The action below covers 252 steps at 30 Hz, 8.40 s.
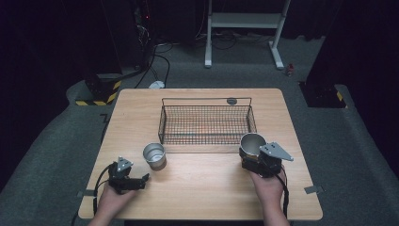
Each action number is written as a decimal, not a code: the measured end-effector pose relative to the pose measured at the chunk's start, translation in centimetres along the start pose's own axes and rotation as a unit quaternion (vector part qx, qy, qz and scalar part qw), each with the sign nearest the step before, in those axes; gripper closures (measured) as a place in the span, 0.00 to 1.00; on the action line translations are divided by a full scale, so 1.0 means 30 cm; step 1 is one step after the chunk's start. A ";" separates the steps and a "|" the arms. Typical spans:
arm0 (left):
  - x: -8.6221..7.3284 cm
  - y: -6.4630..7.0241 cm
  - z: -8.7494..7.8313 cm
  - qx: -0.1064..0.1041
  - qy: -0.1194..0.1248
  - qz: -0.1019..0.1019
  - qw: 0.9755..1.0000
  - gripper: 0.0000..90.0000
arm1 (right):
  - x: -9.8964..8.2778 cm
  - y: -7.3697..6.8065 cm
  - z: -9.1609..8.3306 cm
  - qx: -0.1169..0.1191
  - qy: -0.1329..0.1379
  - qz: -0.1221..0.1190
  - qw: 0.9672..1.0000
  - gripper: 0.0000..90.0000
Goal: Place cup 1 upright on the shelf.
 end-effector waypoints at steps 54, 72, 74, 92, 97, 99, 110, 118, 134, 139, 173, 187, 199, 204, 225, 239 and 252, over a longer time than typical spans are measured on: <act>0.002 0.008 0.002 -0.013 0.004 0.009 1.000 0.00 | 0.130 -0.132 0.061 0.032 0.023 0.003 0.999 0.15; 0.001 0.008 0.001 -0.013 0.004 0.009 1.000 0.00 | 0.170 -0.147 0.074 0.038 0.032 -0.004 0.999 0.15; 0.001 0.008 0.001 -0.013 0.004 0.009 1.000 0.00 | 0.173 -0.148 0.076 0.038 0.032 -0.005 0.999 0.15; 0.001 0.008 0.001 -0.014 0.002 0.012 1.000 0.00 | 0.229 -0.181 0.104 0.042 0.039 -0.015 0.998 0.15; 0.001 0.008 0.000 -0.014 0.002 0.012 1.000 0.00 | 0.242 -0.177 0.115 0.041 0.038 -0.012 0.998 0.15; 0.001 0.007 0.000 -0.014 0.001 0.015 1.000 0.00 | 0.247 -0.174 0.117 0.040 0.041 -0.011 0.998 0.15; 0.001 0.007 0.000 -0.014 0.001 0.015 1.000 0.00 | 0.278 -0.167 0.149 0.037 0.039 -0.010 0.998 0.15; 0.000 0.009 0.000 -0.016 0.002 0.014 1.000 0.00 | 0.297 -0.156 0.179 0.031 0.038 -0.006 0.999 0.15; 0.000 0.010 0.000 -0.016 0.002 0.013 1.000 0.00 | 0.330 -0.138 0.253 0.023 0.023 -0.007 0.999 0.15; 0.000 0.010 0.000 -0.016 0.002 0.013 1.000 0.00 | 0.340 -0.128 0.273 0.018 0.024 0.001 1.000 0.15; -0.001 0.010 -0.001 -0.018 0.003 0.016 1.000 0.00 | 0.307 -0.096 0.479 -0.009 -0.056 0.023 0.998 0.15; -0.002 0.011 -0.002 -0.019 0.002 0.016 1.000 0.00 | 0.258 -0.113 0.537 -0.007 -0.084 0.023 0.996 0.15; -0.002 0.011 -0.002 -0.019 0.002 0.016 1.000 0.00 | 0.230 -0.120 0.558 -0.009 -0.104 0.021 0.994 0.15; -0.002 0.011 -0.002 -0.019 0.002 0.016 1.000 0.00 | 0.218 -0.117 0.566 -0.008 -0.110 0.021 0.994 0.15; -0.003 0.011 -0.003 -0.019 0.002 0.017 1.000 0.00 | 0.189 -0.103 0.559 -0.016 -0.116 0.027 0.993 0.15; -0.002 0.010 -0.003 -0.018 0.002 0.018 1.000 0.00 | 0.176 -0.107 0.548 -0.017 -0.118 0.017 0.993 0.15; -0.003 0.010 -0.004 -0.018 0.002 0.019 1.000 0.00 | 0.161 -0.107 0.544 -0.018 -0.122 0.019 0.992 0.15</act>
Point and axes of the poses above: each handheld gripper's, and its own axes: z roughly forward along the jaws, x roughly out of its top, y roughly to its right, the point moved 4 cm from there along z, roughly forward along the jaws, and after that the axes turned 3 degrees about z, right-handed, at the moved point
